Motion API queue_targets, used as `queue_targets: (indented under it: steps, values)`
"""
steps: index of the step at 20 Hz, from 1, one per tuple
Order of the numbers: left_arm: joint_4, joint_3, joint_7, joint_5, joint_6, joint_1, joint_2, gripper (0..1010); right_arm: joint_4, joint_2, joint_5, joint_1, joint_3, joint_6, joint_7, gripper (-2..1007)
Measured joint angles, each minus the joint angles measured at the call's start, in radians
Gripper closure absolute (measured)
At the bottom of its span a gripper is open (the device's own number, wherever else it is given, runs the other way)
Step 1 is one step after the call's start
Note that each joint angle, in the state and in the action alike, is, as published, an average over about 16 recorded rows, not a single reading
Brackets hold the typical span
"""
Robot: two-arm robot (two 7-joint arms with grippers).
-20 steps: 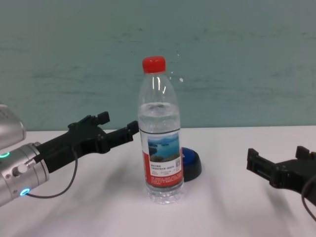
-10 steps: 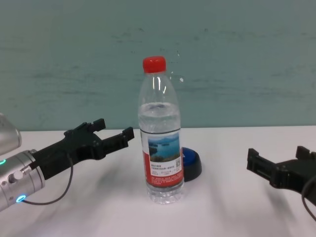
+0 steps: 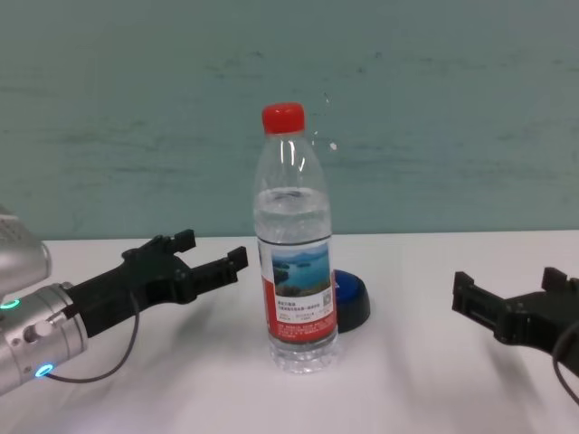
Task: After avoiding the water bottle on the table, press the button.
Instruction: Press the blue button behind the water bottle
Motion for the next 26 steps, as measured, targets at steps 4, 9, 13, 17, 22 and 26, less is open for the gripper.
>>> queue_targets:
  steps: [4, 9, 13, 17, 22, 26]
  values:
    - [0.023, 0.004, 0.004, 0.016, -0.002, -0.017, -0.005, 10, 0.0, 0.0, 0.0, 0.0, 0.0, 0.0, 0.0, 1]
    - [0.047, 0.009, 0.006, 0.034, -0.004, -0.039, -0.01, 10, 0.0, 0.0, 0.0, 0.0, 0.0, 0.0, 0.0, 1]
    - [0.062, 0.01, 0.007, 0.043, -0.006, -0.055, -0.014, 10, 0.0, 0.0, 0.0, 0.0, 0.0, 0.0, 0.0, 1]
    - [0.074, 0.01, 0.008, 0.049, -0.007, -0.066, -0.017, 10, 0.0, 0.0, 0.0, 0.0, 0.0, 0.0, 0.0, 1]
    - [0.087, 0.007, 0.009, 0.054, -0.007, -0.075, -0.02, 10, 0.0, 0.0, 0.0, 0.0, 0.0, 0.0, 0.0, 1]
    - [0.099, 0.004, 0.008, 0.056, -0.008, -0.082, -0.024, 10, 0.0, 0.0, 0.0, 0.0, 0.0, 0.0, 0.0, 1]
